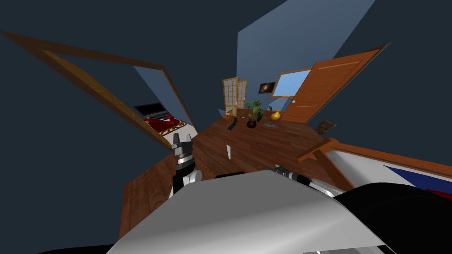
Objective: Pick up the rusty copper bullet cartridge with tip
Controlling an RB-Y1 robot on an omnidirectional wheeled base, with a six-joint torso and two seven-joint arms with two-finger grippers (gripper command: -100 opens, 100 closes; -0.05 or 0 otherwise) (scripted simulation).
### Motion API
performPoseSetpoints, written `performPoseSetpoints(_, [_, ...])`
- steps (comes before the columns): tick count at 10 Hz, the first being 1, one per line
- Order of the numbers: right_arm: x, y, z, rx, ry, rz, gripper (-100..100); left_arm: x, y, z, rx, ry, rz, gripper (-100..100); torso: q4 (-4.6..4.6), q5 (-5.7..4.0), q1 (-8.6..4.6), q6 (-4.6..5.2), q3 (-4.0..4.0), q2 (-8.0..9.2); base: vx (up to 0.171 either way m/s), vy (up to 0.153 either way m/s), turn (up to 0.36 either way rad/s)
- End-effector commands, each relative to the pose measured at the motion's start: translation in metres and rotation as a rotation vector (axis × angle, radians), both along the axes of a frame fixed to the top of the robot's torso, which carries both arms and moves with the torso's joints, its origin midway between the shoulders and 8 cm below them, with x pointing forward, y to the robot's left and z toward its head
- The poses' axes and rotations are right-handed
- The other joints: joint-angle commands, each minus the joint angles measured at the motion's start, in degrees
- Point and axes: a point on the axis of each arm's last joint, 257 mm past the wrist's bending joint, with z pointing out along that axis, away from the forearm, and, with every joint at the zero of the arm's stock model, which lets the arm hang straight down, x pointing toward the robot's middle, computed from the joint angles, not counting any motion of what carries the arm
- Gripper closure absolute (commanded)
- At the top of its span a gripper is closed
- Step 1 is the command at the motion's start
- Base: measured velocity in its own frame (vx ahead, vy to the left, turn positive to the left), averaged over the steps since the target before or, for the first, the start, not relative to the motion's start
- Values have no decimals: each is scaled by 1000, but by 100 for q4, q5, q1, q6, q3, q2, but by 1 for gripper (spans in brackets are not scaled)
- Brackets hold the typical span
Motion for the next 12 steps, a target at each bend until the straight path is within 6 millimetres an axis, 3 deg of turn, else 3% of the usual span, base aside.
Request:
performPoseSetpoints(1, [-12, -21, -5, -56, 34, 4, -100, 0, 0, 0, 0, 0, 0, 0, 0, 0, 0, 0, 0, 0, 33, 42, 107])
performPoseSetpoints(4, [-12, -21, -5, -56, 34, 4, -100, 0, 0, 0, 0, 0, 0, 0, 0, 1, 2, -1, -1, -1, 16, 20, 23])
performPoseSetpoints(5, [-23, -42, -8, -111, 69, 9, -100, 0, 0, 0, 0, 0, 0, 0, 1, -2, -5, 0, 3, 5, 35, 44, 118])
performPoseSetpoints(6, [-23, -42, -8, -111, 69, 9, -100, 0, 0, 0, 0, 0, 0, 0, 0, 1, 8, -5, -2, -5, 68, 81, -12])
performPoseSetpoints(8, [-46, -80, -12, -215, 132, 23, -100, 0, 0, 0, 0, 0, 0, 0, -4, 6, 27, -4, -12, -21, 82, 100, 103])
performPoseSetpoints(12, [-48, -83, -13, -218, 137, 20, -100, 0, 0, 0, 0, 0, 0, 0, 0, 0, -1, 0, 1, 2, 16, 18, 7])
